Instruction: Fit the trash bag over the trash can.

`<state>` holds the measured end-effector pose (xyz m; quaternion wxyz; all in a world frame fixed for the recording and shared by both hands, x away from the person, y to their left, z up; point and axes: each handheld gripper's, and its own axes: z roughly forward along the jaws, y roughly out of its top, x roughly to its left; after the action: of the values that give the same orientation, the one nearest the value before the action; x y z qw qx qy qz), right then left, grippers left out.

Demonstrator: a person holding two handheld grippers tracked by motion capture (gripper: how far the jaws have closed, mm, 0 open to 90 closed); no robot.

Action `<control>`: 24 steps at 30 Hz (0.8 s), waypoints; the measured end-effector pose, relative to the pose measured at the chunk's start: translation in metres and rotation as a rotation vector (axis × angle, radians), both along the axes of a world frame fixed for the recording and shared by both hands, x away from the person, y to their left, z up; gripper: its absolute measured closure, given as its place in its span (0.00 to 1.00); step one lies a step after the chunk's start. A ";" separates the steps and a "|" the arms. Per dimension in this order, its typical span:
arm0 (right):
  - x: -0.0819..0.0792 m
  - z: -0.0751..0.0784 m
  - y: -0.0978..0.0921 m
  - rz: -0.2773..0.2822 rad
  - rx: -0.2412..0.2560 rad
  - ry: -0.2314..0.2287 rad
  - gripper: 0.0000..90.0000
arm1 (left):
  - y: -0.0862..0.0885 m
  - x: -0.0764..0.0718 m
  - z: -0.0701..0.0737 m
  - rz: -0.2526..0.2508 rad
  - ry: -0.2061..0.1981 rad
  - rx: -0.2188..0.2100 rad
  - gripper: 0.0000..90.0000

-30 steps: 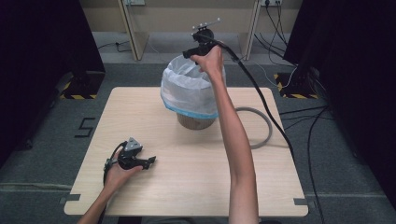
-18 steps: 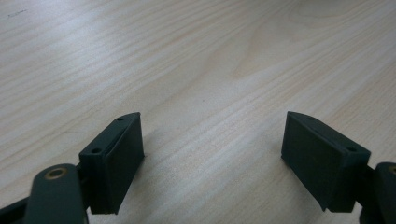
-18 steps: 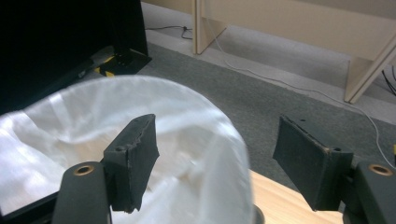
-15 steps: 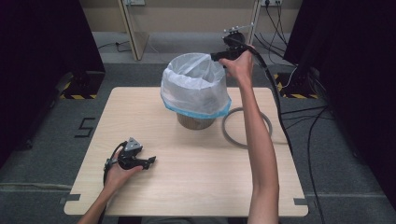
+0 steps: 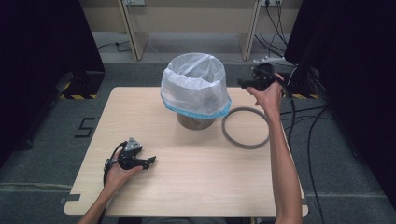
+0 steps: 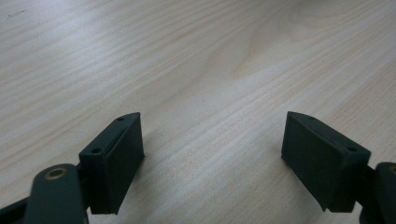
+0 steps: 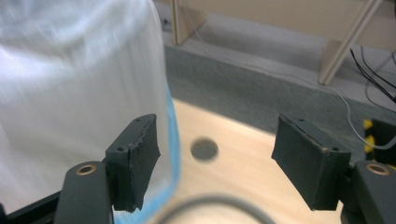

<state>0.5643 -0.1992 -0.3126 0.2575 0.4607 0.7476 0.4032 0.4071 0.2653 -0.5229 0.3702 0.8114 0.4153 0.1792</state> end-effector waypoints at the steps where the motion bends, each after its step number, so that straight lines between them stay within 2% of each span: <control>1: -0.004 -0.007 -0.004 -0.003 -0.004 0.004 0.34 | 0.000 0.000 0.000 0.000 0.000 0.000 0.22; 4: -0.014 -0.028 -0.013 -0.011 0.002 -0.002 0.34 | 0.000 0.000 0.000 0.000 -0.002 -0.002 0.22; 8: -0.026 -0.057 -0.022 -0.026 0.001 0.009 0.34 | 0.000 0.000 0.000 0.000 -0.002 -0.002 0.22; 12: -0.031 -0.079 -0.030 -0.047 0.018 0.031 0.32 | 0.000 0.000 0.000 0.001 -0.002 -0.002 0.22; 19: -0.040 -0.104 -0.041 -0.069 0.015 0.049 0.32 | 0.000 0.000 0.000 0.001 -0.002 -0.001 0.22; 24: -0.047 -0.116 -0.053 -0.107 0.013 0.063 0.33 | 0.000 0.000 0.000 0.000 -0.001 -0.002 0.22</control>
<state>0.5169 -0.2521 -0.4287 0.2521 0.5143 0.7270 0.3788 0.4072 0.2653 -0.5232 0.3714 0.8108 0.4153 0.1795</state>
